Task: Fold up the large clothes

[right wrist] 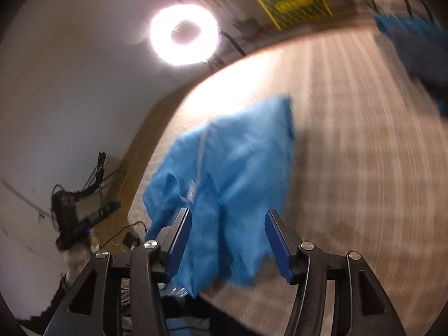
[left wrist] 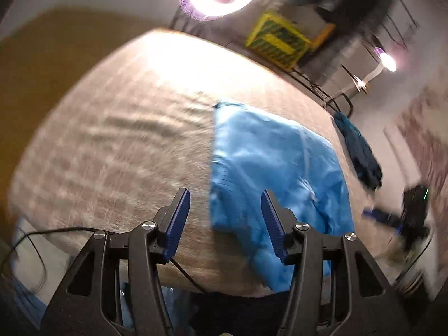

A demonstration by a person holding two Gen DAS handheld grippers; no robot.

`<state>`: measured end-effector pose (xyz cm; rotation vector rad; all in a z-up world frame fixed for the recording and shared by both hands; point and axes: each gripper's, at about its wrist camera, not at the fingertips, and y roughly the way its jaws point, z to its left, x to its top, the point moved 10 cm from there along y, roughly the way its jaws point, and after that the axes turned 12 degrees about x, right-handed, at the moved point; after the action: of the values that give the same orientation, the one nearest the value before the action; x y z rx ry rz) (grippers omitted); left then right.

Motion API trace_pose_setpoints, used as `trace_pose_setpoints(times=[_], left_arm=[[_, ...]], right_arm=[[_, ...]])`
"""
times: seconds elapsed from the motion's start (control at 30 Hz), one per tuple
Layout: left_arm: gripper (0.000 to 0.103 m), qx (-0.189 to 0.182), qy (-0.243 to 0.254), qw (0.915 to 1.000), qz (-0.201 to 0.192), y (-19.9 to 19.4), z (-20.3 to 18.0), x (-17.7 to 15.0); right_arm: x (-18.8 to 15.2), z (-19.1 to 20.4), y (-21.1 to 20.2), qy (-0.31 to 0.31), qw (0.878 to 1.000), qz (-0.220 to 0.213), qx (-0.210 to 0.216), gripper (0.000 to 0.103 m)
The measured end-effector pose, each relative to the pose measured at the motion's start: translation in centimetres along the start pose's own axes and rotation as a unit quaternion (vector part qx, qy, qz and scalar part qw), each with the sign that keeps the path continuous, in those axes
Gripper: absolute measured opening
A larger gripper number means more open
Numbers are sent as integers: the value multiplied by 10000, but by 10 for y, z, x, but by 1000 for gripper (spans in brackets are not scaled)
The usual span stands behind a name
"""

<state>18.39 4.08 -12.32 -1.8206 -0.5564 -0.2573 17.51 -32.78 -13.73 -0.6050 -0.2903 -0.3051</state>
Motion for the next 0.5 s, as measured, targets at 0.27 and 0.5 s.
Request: trace_pose_setpoints(times=[0.27, 0.5], left_arm=[[46, -676, -602, 9933, 720, 57, -14, 4], [1, -297, -247, 9979, 523, 60, -14, -2]], right_arm=[[-7, -32, 31, 427, 9989, 207, 65, 46], [28, -14, 37, -73, 9998, 38, 153, 1]])
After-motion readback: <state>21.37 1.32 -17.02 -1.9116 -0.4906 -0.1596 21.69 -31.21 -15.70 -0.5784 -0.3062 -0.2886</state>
